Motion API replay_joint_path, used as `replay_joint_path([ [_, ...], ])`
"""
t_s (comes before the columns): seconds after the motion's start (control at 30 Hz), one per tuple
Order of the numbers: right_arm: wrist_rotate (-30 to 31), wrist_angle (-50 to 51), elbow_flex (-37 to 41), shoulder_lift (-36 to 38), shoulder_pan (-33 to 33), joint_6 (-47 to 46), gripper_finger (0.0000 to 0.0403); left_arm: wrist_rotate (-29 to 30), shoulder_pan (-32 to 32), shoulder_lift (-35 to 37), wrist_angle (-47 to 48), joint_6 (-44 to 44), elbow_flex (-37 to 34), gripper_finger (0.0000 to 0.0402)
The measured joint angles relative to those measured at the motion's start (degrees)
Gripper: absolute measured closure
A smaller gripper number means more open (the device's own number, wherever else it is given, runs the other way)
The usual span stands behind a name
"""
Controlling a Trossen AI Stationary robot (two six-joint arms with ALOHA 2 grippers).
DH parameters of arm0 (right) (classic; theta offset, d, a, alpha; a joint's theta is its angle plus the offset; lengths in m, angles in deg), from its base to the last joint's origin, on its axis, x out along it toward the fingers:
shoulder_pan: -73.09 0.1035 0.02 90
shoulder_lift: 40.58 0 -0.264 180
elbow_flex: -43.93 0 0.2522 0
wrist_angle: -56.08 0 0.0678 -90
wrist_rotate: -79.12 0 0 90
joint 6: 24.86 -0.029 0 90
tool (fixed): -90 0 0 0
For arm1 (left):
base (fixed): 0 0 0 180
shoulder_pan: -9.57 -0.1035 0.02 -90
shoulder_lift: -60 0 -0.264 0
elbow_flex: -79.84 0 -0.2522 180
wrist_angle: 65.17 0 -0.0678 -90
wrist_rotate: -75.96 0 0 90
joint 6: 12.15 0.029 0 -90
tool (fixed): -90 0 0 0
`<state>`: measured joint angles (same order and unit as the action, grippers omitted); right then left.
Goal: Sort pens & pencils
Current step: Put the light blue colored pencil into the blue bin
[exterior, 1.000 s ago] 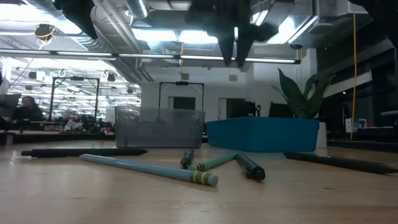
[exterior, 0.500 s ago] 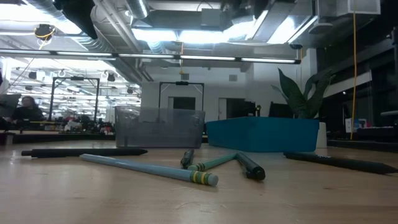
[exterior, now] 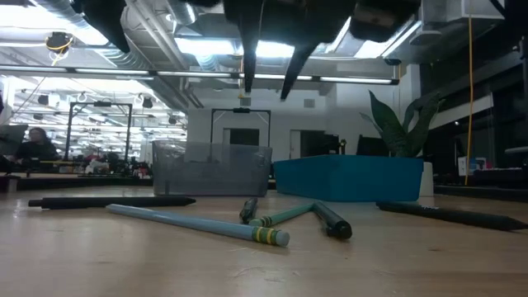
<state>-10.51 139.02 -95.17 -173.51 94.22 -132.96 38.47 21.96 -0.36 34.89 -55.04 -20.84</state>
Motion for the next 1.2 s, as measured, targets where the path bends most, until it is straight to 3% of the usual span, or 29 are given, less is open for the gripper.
replay_joint_path([
  [0.7,4.94,5.2,-0.01,-2.84,-1.8,-10.19,0.0287,5.44,0.0,0.0,0.02,0.04,0.0,0.036],
  [1.2,3.36,4.75,0.0,-6.27,-1.8,-11.4,0.0287,5.33,0.0,-0.02,0.07,0.07,0.0,0.036],
])
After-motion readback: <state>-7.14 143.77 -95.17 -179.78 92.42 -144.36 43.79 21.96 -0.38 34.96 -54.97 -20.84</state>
